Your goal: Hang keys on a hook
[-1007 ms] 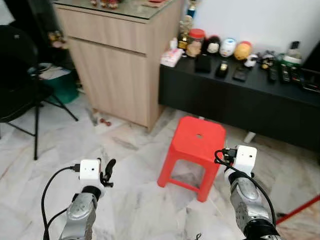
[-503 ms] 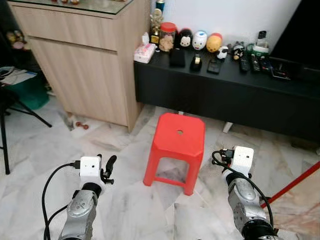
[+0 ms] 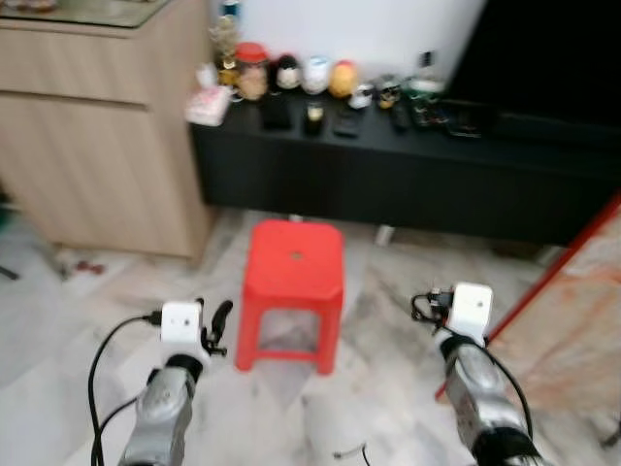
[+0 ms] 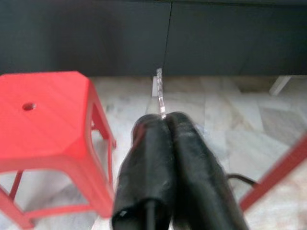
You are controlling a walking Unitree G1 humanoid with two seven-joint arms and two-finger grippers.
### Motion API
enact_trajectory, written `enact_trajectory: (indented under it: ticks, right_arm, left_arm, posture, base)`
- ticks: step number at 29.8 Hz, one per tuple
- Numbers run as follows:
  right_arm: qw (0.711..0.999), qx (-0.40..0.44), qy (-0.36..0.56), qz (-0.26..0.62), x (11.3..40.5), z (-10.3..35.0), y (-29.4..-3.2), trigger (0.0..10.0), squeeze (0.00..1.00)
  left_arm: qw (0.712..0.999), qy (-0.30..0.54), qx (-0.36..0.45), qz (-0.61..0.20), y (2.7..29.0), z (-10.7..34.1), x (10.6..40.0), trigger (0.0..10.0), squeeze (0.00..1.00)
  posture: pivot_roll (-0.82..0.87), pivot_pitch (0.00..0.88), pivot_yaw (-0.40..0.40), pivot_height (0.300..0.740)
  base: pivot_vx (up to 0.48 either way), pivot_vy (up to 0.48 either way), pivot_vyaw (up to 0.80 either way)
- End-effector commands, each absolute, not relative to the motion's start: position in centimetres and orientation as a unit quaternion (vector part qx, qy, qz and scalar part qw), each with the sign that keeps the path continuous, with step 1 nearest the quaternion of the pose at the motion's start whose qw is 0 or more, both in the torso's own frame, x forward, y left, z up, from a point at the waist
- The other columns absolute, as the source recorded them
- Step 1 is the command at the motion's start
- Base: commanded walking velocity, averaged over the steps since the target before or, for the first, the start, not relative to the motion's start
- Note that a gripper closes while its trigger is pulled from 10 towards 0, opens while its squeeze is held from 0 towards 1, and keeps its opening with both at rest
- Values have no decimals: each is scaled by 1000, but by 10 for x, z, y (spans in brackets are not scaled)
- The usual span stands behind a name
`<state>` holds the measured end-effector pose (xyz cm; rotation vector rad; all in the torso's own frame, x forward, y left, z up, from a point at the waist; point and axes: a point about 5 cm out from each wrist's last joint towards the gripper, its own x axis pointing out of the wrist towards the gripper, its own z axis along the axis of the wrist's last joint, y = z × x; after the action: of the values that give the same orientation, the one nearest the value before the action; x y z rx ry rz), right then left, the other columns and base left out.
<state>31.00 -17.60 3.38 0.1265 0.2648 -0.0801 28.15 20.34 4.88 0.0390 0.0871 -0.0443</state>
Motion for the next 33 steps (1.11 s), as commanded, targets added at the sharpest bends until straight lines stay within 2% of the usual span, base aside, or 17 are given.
enact_trajectory:
  ticks: [1,11,15,33]
  right_arm:
    - [987,64,139,-40,309,32,-176,10000,0]
    - [986,62,156,-22,307,28,-172,10000,0]
    - [985,49,163,-18,306,26,-172,10000,0]
    - [985,35,172,0,313,31,-173,10000,0]
  left_arm:
    - [998,45,20,-26,202,49,281,10000,0]
    - [998,45,22,-30,200,50,282,10000,0]
    - [998,44,27,-33,199,51,283,10000,0]
    - [998,36,30,-38,197,55,288,10000,0]
  posture:
    - [156,85,-70,740]
    - [155,82,-70,740]
    - [154,80,-69,740]
    - [152,53,-66,740]
  base:
    - [0,0,-788]
    - [0,0,-788]
    - [0,0,0]
    - [0,-365,0]
